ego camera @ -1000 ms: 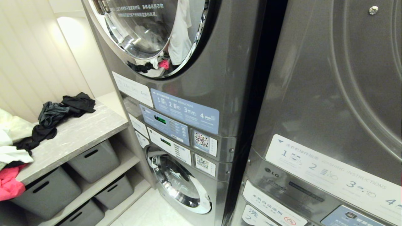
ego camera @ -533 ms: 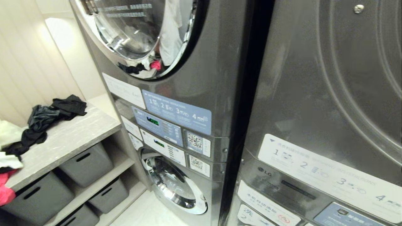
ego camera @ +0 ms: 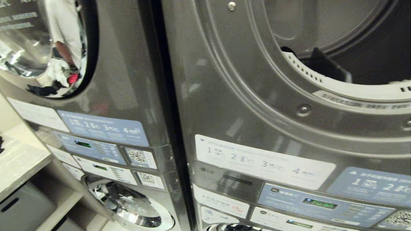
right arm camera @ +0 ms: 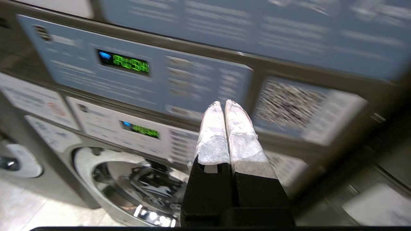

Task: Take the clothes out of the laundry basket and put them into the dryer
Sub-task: Close the dryer

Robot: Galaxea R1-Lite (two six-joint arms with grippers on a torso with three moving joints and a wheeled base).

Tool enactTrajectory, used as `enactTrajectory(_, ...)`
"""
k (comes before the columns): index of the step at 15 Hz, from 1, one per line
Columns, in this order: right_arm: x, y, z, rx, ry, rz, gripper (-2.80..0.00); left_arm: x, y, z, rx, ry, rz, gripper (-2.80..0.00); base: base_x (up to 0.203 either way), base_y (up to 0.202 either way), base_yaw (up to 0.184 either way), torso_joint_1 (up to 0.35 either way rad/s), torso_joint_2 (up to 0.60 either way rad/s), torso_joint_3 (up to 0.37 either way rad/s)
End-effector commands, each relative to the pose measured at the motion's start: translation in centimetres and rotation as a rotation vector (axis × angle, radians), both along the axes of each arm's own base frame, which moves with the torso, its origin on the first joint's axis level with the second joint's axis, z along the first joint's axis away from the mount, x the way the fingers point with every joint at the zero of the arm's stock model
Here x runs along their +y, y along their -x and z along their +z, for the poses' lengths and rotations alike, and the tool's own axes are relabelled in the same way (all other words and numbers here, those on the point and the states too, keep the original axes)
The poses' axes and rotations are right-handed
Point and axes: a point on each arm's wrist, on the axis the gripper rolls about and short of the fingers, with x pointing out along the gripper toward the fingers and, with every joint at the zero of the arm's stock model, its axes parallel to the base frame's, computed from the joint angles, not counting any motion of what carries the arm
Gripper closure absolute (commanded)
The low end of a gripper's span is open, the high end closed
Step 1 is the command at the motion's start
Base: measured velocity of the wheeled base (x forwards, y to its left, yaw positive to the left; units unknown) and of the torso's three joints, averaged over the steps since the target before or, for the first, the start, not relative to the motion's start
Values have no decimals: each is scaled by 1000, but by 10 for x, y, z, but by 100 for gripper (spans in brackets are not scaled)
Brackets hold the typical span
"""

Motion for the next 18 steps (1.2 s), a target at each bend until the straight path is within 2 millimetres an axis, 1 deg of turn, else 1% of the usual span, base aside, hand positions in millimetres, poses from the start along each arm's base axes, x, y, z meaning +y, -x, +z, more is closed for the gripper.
enactTrajectory(1, 0, 0, 0, 0, 1, 0, 0, 0, 0, 0, -1, 0, 0, 0, 3, 8, -172, 7, 3, 2)
enactTrajectory(7, 0, 0, 0, 0, 2, 0, 0, 0, 0, 0, -1, 0, 0, 0, -1, 9, -173, 2, 2, 4)
enactTrajectory(9, 0, 0, 0, 0, 1, 0, 0, 0, 0, 0, -1, 0, 0, 0, 1, 5, -121, 3, -1, -2)
enactTrajectory(14, 0, 0, 0, 0, -4, 0, 0, 0, 0, 0, 0, 0, 0, 0, -1, 1, -12, 1, 0, 2)
enactTrajectory(18, 0, 0, 0, 0, -4, 0, 0, 0, 0, 0, -1, 0, 0, 0, -173, 0, -1, -5, 17, 8)
